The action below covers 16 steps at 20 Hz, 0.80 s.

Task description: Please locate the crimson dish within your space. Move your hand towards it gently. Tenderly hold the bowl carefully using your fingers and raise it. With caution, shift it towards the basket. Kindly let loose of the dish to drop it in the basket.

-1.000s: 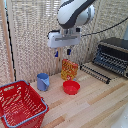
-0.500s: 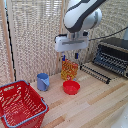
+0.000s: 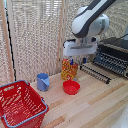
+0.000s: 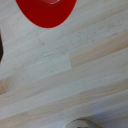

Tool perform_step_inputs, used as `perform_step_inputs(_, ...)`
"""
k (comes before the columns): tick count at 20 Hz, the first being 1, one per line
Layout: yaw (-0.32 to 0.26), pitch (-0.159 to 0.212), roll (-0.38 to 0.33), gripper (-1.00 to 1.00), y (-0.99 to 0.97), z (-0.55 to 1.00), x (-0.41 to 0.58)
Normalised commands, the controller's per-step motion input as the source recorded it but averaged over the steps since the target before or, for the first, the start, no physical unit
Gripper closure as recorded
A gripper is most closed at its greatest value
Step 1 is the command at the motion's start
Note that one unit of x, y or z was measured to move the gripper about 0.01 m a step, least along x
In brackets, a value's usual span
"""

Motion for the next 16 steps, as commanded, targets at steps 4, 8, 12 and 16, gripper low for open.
perform_step_inputs(4,-0.019,-0.104,0.042,-1.0,-0.18,-0.5,-0.316)
perform_step_inputs(8,-0.022,-0.139,0.01,-1.0,-0.07,-0.57,-0.137)
perform_step_inputs(12,-0.019,-0.148,0.0,-1.0,0.0,-0.51,0.011)
perform_step_inputs(16,-0.022,-0.077,-0.001,-1.0,0.0,-0.39,0.044)
